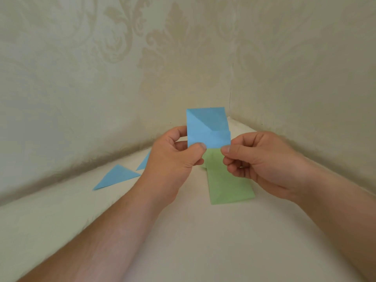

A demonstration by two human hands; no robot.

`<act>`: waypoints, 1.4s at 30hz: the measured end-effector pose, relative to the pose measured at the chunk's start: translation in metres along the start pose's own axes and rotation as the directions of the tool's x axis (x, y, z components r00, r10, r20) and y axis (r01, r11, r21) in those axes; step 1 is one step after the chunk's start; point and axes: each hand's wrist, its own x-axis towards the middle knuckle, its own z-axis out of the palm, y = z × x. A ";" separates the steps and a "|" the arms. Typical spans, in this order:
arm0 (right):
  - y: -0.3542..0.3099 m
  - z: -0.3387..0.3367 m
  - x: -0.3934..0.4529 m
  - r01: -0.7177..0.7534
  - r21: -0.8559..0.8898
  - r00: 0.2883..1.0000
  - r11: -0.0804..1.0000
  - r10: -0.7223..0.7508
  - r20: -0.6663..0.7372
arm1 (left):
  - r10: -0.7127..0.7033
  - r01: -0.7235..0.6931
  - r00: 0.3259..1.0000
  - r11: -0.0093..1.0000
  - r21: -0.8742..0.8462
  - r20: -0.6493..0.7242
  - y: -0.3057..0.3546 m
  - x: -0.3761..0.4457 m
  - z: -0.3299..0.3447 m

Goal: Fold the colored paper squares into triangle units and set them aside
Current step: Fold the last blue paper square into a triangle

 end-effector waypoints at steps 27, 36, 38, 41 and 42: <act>0.004 0.008 0.001 0.085 0.026 0.996 0.996 -0.085 -0.017 | -0.056 0.069 0.988 0.994 -0.089 0.142 -0.002 -0.010 0.015; 0.006 0.011 0.002 0.148 -0.053 0.986 0.988 -0.151 -0.076 | -0.050 0.061 0.987 0.996 -0.069 0.150 -0.001 -0.010 0.013; 0.005 0.009 0.003 0.144 -0.048 0.985 0.988 -0.148 -0.094 | -0.068 0.084 0.986 0.992 -0.094 0.153 0.000 -0.009 0.010; 0.005 0.005 0.005 0.136 -0.045 0.984 0.990 -0.140 -0.114 | -0.084 0.096 0.988 0.991 -0.093 0.131 0.000 -0.007 0.007; 0.006 0.005 0.005 0.134 -0.049 0.984 0.990 -0.138 -0.113 | -0.082 0.093 0.988 0.992 -0.081 0.130 -0.001 -0.006 0.007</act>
